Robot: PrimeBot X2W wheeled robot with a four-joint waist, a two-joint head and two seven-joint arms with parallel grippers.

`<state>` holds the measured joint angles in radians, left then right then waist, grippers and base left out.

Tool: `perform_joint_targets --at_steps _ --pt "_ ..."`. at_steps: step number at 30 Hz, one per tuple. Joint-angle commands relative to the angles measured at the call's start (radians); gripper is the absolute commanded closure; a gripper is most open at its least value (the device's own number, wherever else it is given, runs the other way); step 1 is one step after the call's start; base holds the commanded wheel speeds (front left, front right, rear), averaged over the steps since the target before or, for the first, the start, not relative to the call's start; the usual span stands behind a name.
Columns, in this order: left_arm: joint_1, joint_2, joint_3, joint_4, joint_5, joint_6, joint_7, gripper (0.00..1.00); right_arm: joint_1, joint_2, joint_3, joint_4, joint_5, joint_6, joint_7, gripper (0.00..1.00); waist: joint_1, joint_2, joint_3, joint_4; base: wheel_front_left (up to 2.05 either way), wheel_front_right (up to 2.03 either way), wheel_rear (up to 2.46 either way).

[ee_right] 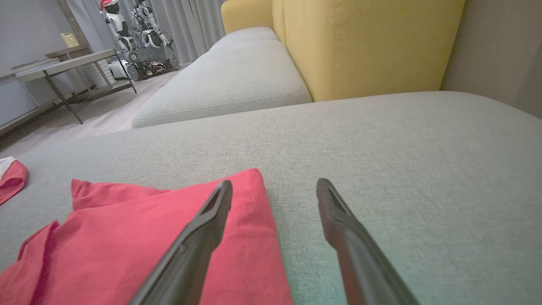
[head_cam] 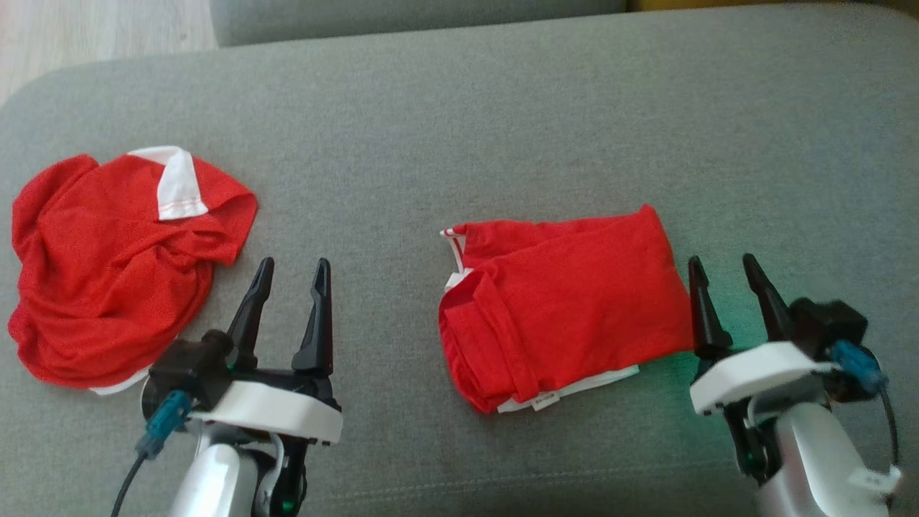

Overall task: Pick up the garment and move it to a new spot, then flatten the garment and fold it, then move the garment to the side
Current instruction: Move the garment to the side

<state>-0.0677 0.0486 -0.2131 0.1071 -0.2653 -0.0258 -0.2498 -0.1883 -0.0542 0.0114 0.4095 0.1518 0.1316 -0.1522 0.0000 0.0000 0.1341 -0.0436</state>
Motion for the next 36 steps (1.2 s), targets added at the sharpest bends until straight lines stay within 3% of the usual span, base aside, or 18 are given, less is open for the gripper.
perform_joint_targets --at_steps 1,18,19,20,21,27,36 --pt "-0.048 0.002 0.030 -0.030 0.008 -0.004 -0.012 0.00 -0.049 -0.016 0.030 -0.015 0.014 -0.001 0.002 0.00 0.0000 0.0000 0.014 0.006 0.00 0.00 0.00" --pt "-0.088 0.002 0.034 -0.023 0.022 -0.021 -0.012 0.00 -0.160 -0.052 0.154 0.219 0.174 -0.001 0.117 0.00 0.0000 0.0000 0.077 0.041 0.00 0.00 0.00" --pt "-0.091 0.002 0.036 -0.023 0.023 -0.021 -0.012 0.00 -0.163 -0.055 0.165 0.228 0.185 -0.001 0.123 0.51 0.0000 0.0000 0.078 0.041 0.00 0.00 0.00" --pt "-0.093 0.002 0.038 -0.023 0.023 -0.021 -0.012 0.00 -0.168 -0.059 0.172 0.234 0.193 -0.001 0.125 0.83 0.0000 0.0000 0.079 0.040 0.00 0.00 0.00" --pt "-0.095 0.002 0.041 -0.023 0.023 -0.022 -0.012 0.00 -0.172 -0.064 0.177 0.240 0.197 -0.001 0.122 1.00 0.0000 0.0000 0.080 0.039 0.00 0.00 0.00" --pt "-0.102 0.002 0.050 -0.027 0.029 -0.022 -0.012 0.00 -0.217 -0.100 0.199 0.236 0.143 -0.001 0.048 1.00 0.0000 0.0000 0.087 0.024 0.00 0.00 0.00" --pt "-0.125 0.002 0.063 -0.041 0.040 -0.028 -0.012 0.00 -0.334 -0.179 0.231 0.129 -0.068 -0.001 -0.046 1.00 0.0000 0.0000 0.125 -0.023 0.00 0.00 0.00"
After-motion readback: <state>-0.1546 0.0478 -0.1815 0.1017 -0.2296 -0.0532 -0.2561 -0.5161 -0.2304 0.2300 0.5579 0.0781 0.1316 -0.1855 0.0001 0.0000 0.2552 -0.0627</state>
